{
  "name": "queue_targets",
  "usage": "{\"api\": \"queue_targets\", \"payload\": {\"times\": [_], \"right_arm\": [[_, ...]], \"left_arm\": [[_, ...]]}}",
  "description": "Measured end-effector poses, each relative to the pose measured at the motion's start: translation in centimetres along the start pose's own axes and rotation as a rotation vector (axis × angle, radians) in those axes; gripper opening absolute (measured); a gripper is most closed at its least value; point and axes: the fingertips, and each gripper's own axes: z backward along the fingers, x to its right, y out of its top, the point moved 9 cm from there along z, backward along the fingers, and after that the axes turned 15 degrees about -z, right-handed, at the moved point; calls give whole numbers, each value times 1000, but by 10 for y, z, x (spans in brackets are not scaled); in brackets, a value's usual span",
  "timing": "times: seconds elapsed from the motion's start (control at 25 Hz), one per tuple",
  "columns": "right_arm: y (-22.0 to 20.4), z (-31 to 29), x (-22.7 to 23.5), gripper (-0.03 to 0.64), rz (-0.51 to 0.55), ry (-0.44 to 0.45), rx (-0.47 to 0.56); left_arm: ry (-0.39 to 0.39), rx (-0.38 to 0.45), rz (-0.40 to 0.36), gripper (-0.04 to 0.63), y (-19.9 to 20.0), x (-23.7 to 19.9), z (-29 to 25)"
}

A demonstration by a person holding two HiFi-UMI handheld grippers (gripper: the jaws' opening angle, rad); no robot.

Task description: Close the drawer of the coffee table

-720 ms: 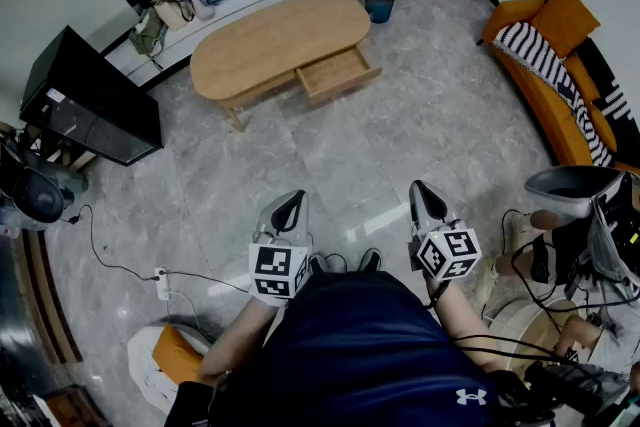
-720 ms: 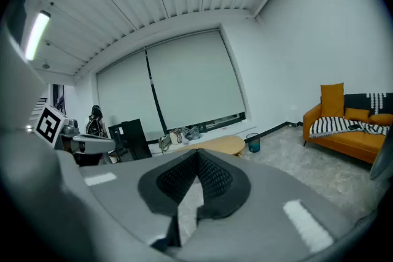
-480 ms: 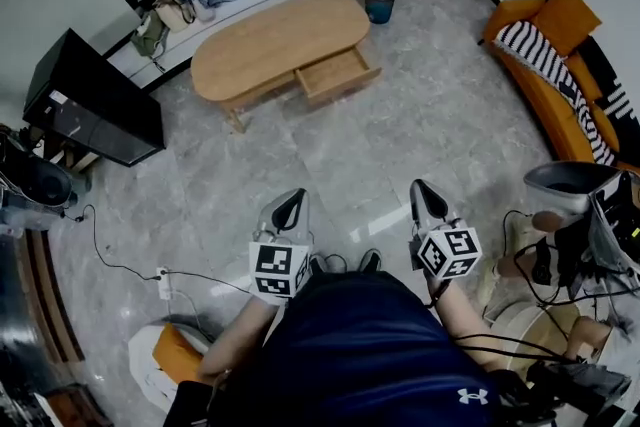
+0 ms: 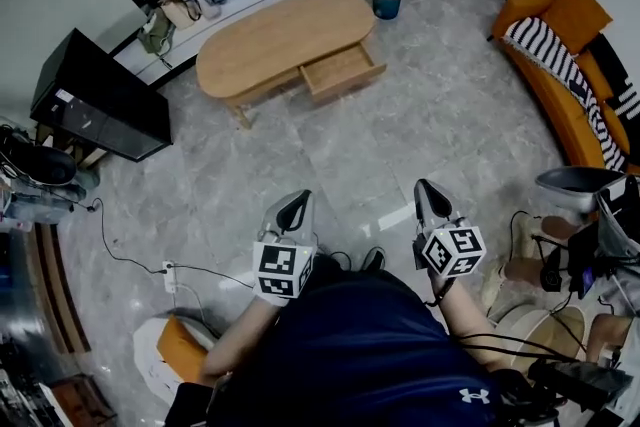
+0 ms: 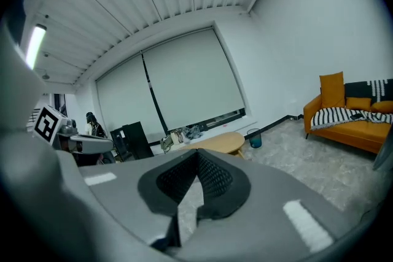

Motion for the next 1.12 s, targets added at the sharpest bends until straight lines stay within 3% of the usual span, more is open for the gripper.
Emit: {"api": "queue_targets", "payload": {"times": [0.28, 0.48, 0.76, 1.12], "right_arm": [[-5, -42, -17, 2, -7, -59, -7], [0, -76, -33, 2, -31, -181, 35], [10, -132, -91, 3, -40, -263, 109], [7, -167, -94, 2, -44, -351, 110]], "left_arm": [[1, -36, 38, 2, -27, -59, -10], [-85, -5, 45, 2, -35, -116, -42], [-205, 19, 37, 2, -47, -199, -76], [-256, 10, 31, 2, -52, -246, -119]]}}
